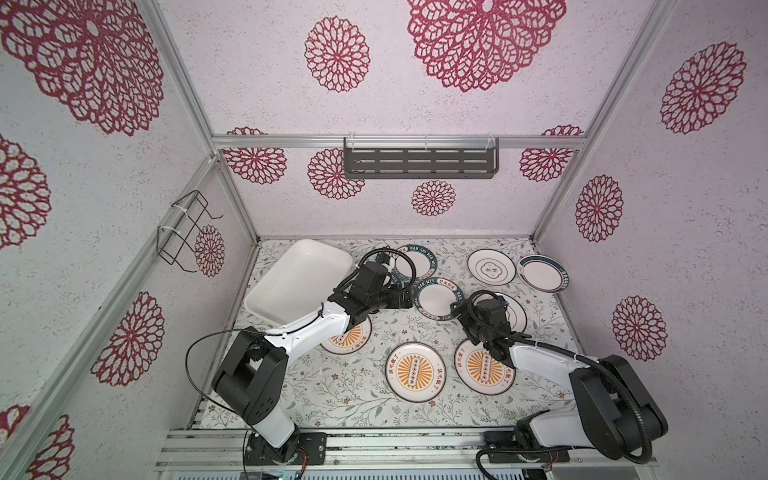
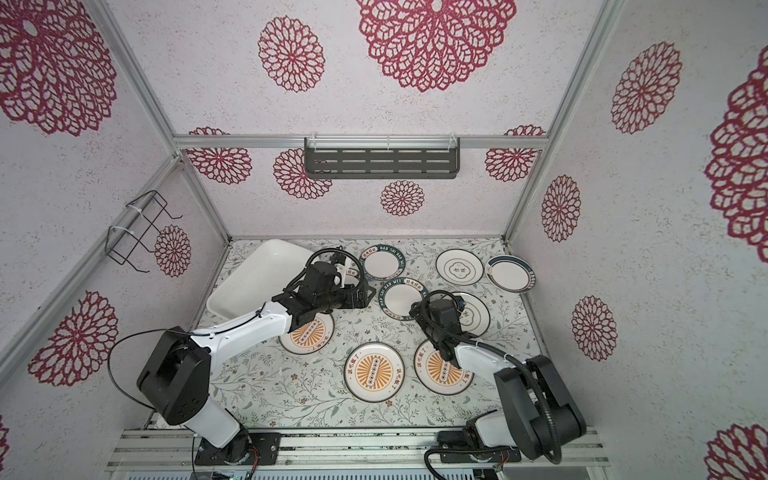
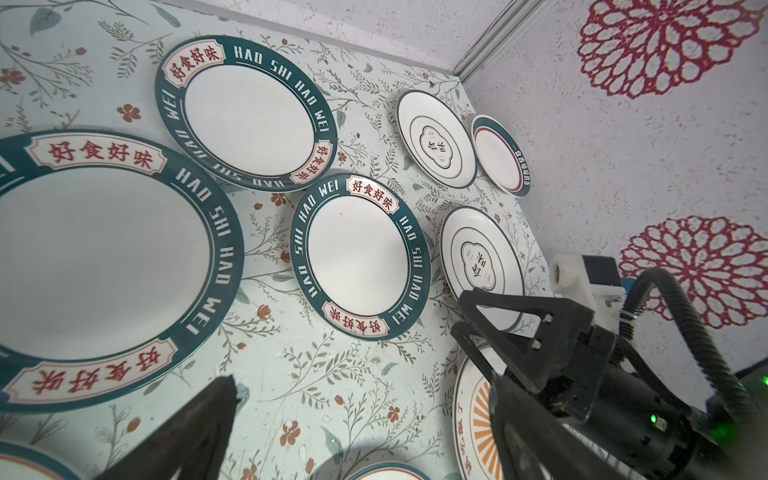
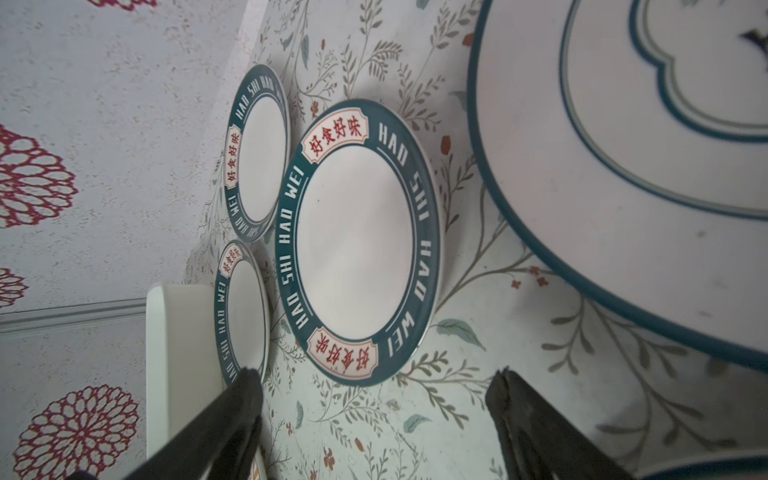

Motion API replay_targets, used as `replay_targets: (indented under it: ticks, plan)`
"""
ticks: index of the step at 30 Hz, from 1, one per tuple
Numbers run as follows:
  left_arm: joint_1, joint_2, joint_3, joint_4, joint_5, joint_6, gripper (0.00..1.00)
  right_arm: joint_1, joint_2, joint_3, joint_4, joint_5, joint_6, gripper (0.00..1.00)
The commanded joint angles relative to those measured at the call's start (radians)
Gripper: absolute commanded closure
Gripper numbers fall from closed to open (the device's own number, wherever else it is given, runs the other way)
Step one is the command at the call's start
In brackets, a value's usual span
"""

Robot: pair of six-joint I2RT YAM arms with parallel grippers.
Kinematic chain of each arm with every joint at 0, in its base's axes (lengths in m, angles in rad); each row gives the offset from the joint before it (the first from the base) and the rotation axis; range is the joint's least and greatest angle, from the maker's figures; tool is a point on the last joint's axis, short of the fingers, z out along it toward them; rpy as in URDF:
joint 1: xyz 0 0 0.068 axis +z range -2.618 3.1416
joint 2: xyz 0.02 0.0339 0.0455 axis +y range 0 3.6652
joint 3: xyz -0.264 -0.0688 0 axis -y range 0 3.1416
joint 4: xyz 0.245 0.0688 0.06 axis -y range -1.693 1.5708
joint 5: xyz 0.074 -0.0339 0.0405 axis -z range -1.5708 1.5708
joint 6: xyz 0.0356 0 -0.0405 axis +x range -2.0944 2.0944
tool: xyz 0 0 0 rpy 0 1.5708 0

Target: Place the plates into the plastic bin on the countertop

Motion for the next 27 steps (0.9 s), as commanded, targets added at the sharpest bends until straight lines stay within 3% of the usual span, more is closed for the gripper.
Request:
replay_targets:
  ticks: [1,11,27]
  plan:
    - [-0.007,0.015,0.018,0.028,0.026,0.022,0.03,-0.009,0.027,0.014,0.084,-0.014,0.004,0.13]
    - [-0.007,0.019,0.016,0.02,0.003,0.011,0.03,-0.039,0.131,0.05,0.094,-0.023,-0.007,0.22]
    - [-0.007,0.008,0.006,0.002,-0.037,-0.019,0.03,-0.053,0.272,0.072,0.163,-0.075,0.028,0.5]
